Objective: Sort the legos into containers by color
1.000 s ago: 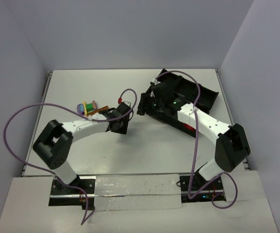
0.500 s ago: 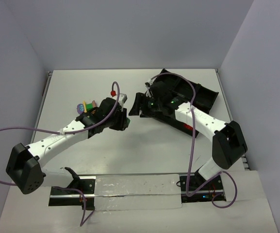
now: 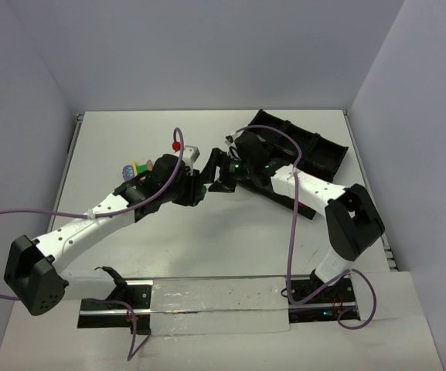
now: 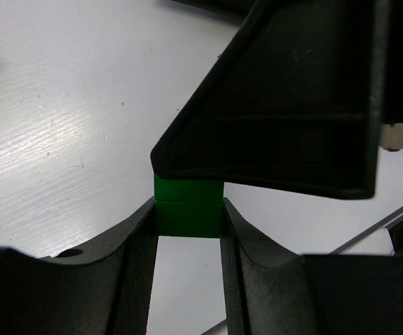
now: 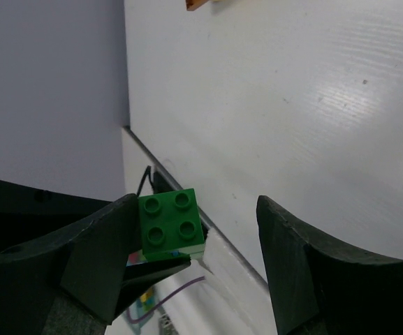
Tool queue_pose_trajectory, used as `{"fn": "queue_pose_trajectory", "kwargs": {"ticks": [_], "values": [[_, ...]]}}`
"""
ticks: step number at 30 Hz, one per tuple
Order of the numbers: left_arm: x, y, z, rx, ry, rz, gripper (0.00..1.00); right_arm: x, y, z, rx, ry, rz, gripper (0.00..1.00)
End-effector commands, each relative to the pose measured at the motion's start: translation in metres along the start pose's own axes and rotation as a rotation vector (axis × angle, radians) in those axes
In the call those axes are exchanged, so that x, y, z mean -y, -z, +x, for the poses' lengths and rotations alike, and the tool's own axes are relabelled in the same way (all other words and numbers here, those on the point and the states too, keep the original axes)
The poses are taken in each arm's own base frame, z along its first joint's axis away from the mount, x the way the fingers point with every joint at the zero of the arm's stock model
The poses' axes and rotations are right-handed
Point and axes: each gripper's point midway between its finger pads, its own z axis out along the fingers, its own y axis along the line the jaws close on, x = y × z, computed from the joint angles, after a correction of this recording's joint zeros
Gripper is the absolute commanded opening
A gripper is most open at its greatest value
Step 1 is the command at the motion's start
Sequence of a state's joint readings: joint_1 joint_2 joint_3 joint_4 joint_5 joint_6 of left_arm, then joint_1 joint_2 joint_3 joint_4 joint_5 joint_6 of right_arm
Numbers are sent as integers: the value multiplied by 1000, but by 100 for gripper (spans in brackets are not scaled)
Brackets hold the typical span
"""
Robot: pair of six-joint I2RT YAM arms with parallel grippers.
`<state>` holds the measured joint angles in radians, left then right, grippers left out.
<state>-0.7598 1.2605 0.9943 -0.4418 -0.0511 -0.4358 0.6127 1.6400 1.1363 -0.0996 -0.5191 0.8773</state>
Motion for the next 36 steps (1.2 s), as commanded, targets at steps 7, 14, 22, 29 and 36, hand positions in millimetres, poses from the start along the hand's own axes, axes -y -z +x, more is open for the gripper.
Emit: {"fn": "queue_pose_trajectory", "kwargs": {"ticks": [7,14,22,29,36], "values": [[4,7,-22,84,-6,24,0,-20,-6,12,-42,-43,-150,57],[-6,5,-21,87,1,-22,0,-33,-3,18,-73,-49,-236,29],[-6,6,-24,94,9,-20,0,-21,11,1,8,-55,-166,0],[-9,7,-23,96,5,-23,0,-7,26,-25,53,-216,-302,0],[-10,6,-21,85,10,-21,0,-11,24,-50,95,-205,-306,0]]}}
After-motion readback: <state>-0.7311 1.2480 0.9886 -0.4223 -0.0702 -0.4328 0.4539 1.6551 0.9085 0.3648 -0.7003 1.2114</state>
